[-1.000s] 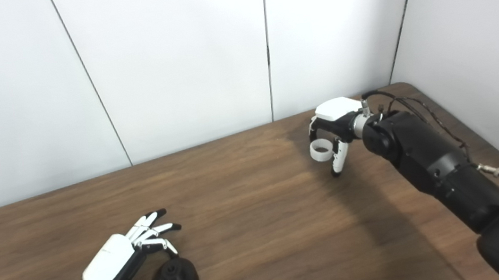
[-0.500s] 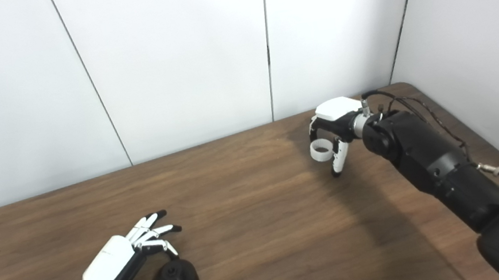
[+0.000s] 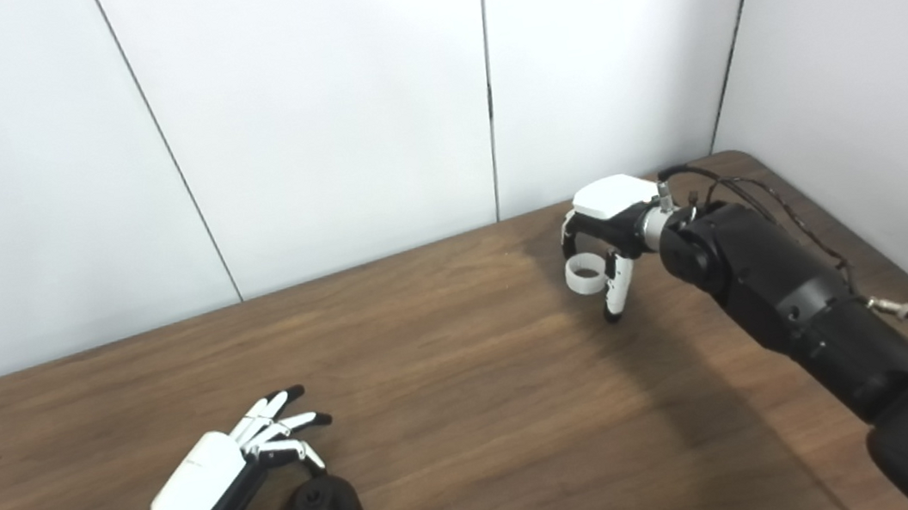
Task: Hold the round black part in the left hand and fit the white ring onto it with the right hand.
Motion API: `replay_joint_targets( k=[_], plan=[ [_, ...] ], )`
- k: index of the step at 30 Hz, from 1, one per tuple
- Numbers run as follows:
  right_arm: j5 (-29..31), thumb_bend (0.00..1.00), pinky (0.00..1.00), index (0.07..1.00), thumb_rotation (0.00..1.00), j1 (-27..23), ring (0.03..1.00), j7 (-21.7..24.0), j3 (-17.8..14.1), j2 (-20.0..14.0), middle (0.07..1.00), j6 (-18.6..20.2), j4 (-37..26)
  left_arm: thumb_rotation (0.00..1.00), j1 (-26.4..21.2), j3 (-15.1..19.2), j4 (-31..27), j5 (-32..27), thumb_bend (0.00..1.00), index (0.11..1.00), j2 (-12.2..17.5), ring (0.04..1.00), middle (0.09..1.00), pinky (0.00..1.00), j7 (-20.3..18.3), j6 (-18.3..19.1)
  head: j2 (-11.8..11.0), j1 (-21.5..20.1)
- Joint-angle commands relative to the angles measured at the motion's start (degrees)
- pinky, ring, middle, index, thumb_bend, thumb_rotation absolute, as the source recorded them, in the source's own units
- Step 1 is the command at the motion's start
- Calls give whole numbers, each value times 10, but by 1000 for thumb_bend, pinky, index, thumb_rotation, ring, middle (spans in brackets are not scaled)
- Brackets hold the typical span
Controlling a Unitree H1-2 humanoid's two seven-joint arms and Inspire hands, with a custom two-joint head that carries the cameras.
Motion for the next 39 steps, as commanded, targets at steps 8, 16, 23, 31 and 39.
replay_joint_targets(
  k=[8, 16, 23, 31, 39],
  plan=[
    [-8, 822, 933, 698, 177, -19, 988, -21, 1, -10, 892, -6, 6, 61, 22, -11, 0, 20, 525, 480, 11, 1000, 853, 1000, -37, 0, 1, -1],
    [-29, 530, 998, 484, 141, -20, 971, -93, 10, -11, 805, -27, 36, 61, 29, -4, -9, 22, 526, 480, 14, 1000, 852, 1000, -40, 0, 4, 0],
    [-47, 527, 1000, 481, 141, -25, 1000, -97, 21, -11, 840, -19, 31, 61, 29, -4, -9, 20, 525, 480, 18, 1000, 849, 1000, -35, 0, 3, -5],
    [-47, 527, 1000, 481, 142, -32, 1000, -90, 27, -9, 855, -29, 29, 60, 29, -2, -14, 12, 525, 480, 21, 1000, 852, 1000, -40, 0, 2, -5],
    [-42, 527, 1000, 481, 141, -28, 1000, -88, 25, -10, 848, -33, 18, 59, 28, -2, -10, 13, 526, 479, 21, 1000, 851, 1000, -37, 0, 3, -5]
  ],
)
